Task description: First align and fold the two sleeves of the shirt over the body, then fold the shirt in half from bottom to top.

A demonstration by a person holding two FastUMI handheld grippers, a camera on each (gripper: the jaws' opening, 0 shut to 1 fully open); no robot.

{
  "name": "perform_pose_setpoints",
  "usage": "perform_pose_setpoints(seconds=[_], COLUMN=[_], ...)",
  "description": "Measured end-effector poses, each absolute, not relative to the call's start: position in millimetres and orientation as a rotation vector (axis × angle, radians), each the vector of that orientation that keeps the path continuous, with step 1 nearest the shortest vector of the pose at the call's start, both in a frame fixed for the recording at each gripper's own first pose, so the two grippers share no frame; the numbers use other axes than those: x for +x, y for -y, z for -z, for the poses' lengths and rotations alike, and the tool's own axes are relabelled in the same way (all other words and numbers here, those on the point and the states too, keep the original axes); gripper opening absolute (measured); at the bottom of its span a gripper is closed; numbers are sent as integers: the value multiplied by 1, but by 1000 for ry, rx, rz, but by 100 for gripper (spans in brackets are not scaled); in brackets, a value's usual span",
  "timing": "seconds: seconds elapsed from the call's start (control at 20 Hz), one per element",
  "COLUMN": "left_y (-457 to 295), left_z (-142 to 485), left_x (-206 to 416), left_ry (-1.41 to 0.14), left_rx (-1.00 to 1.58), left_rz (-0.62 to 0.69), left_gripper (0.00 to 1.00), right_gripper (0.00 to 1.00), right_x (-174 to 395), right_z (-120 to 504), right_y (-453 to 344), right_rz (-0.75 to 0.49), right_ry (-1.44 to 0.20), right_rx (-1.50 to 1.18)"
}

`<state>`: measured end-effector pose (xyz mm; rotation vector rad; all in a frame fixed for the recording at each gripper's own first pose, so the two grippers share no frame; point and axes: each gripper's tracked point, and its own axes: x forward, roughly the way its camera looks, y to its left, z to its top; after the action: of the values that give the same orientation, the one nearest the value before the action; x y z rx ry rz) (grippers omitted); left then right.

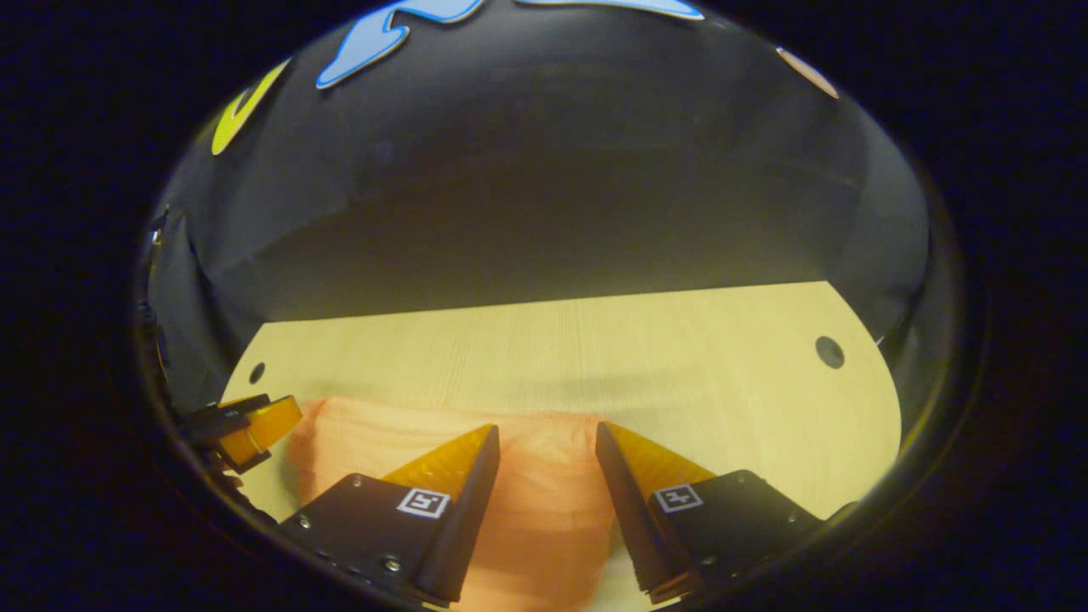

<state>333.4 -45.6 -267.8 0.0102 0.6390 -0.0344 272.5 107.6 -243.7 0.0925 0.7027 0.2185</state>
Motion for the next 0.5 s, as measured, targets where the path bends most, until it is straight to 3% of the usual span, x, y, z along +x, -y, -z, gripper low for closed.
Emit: perform_pose_setpoints(seconds=[0.05, 0.5], left_y=[47, 70], left_z=[257, 117], left_x=[329, 241], left_ry=[-625, -467], left_rx=[9, -10], left_rz=[39, 96], left_gripper=[80, 76], right_gripper=[72, 72], right_x=[268, 200], right_z=[232, 120], right_y=[-101, -75], right_rz=[-215, -212], right_ry=[-686, -531], right_rx=[103, 136])
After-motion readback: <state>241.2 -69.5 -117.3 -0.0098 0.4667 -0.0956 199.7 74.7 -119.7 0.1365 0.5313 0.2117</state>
